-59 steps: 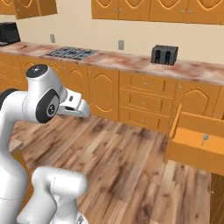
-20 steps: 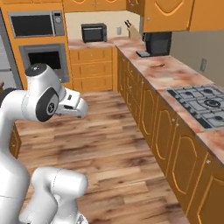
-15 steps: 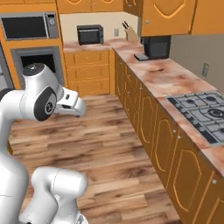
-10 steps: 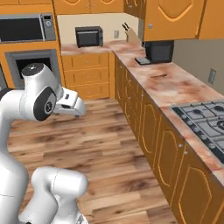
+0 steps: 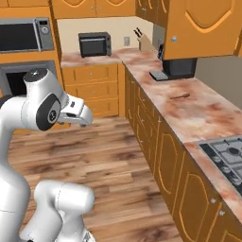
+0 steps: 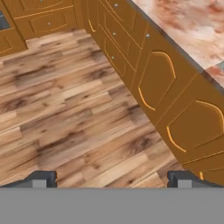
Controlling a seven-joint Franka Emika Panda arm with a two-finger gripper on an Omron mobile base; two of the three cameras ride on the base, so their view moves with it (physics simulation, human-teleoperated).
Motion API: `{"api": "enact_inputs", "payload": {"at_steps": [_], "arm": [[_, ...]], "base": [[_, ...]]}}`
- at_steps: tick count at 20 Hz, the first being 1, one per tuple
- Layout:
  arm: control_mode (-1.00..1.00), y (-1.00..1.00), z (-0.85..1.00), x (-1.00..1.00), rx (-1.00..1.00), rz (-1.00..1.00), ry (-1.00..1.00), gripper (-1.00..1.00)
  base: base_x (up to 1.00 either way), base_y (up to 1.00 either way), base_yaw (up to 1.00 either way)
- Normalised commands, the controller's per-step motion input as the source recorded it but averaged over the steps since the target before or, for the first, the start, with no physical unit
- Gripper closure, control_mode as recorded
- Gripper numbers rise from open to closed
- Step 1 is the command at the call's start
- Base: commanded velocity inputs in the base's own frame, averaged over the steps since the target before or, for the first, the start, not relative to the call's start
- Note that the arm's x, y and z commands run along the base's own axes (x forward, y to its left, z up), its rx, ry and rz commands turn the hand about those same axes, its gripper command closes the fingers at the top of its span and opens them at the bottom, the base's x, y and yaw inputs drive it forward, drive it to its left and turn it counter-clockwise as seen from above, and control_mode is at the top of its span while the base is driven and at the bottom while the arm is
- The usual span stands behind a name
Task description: Organize the utensils by type. Pick up the wooden spoons from the counter and place them in the open cabinet. Then pick up the metallic utensils from the counter and place them in the open drawer.
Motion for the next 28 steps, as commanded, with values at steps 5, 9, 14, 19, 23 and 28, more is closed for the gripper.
{"api": "enact_inputs", "payload": {"at_steps": [5, 9, 14, 19, 23, 28], "arm": [[1.0, 0.0, 0.0, 0.0, 0.0, 0.0, 0.0, -1.0], [1.0, 0.0, 0.0, 0.0, 0.0, 0.0, 0.0, -1.0], [1.0, 0.0, 0.0, 0.0, 0.0, 0.0, 0.0, -1.0], [1.0, 0.0, 0.0, 0.0, 0.0, 0.0, 0.0, -1.0], [1.0, 0.0, 0.0, 0.0, 0.0, 0.0, 0.0, -1.0], [1.0, 0.0, 0.0, 0.0, 0.0, 0.0, 0.0, -1.0]], "base": [[1.0, 0.0, 0.06], [1.0, 0.01, -0.07], [1.0, 0.25, -0.31], [0.81, 0.48, -0.7], [0.3, 0.22, -0.87], [0.27, 0.04, -0.85]]}}
